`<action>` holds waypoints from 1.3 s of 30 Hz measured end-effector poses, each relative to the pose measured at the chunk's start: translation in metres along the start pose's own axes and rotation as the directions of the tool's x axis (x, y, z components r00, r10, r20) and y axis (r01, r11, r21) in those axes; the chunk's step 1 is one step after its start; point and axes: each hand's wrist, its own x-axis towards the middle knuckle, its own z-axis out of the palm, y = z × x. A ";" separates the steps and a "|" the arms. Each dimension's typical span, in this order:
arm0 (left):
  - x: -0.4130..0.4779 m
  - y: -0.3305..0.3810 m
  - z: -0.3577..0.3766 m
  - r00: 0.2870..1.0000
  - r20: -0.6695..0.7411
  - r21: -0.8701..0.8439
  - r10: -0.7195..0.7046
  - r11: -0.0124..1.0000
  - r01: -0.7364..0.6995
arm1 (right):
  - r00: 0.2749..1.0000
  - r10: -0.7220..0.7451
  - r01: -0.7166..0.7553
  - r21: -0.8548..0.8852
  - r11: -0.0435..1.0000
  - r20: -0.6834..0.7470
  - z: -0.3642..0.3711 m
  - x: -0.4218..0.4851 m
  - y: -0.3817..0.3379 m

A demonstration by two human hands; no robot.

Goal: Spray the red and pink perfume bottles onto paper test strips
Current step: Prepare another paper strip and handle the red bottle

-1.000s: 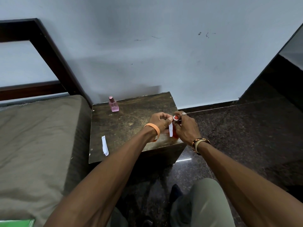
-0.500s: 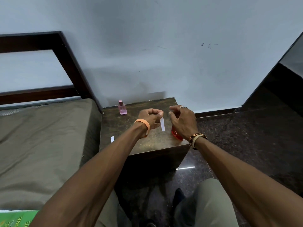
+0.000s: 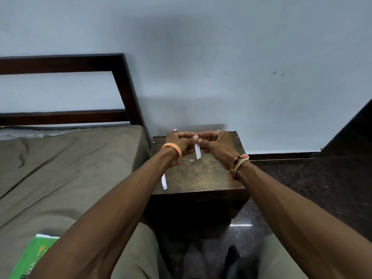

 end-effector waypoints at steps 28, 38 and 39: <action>0.181 -0.106 0.048 0.982 -0.051 0.183 -0.182 0.965 0.189 | 0.936 0.093 -0.232 -0.395 0.889 -0.340 -0.005 0.152 0.138; 0.235 -0.129 0.069 0.988 -0.057 0.387 -0.143 0.909 0.154 | 0.885 0.119 -0.345 -0.464 0.816 -0.450 -0.017 0.200 0.165; 0.237 -0.132 0.069 0.990 -0.059 0.411 -0.129 0.901 0.142 | 0.880 0.126 -0.356 -0.460 0.813 -0.459 -0.018 0.202 0.167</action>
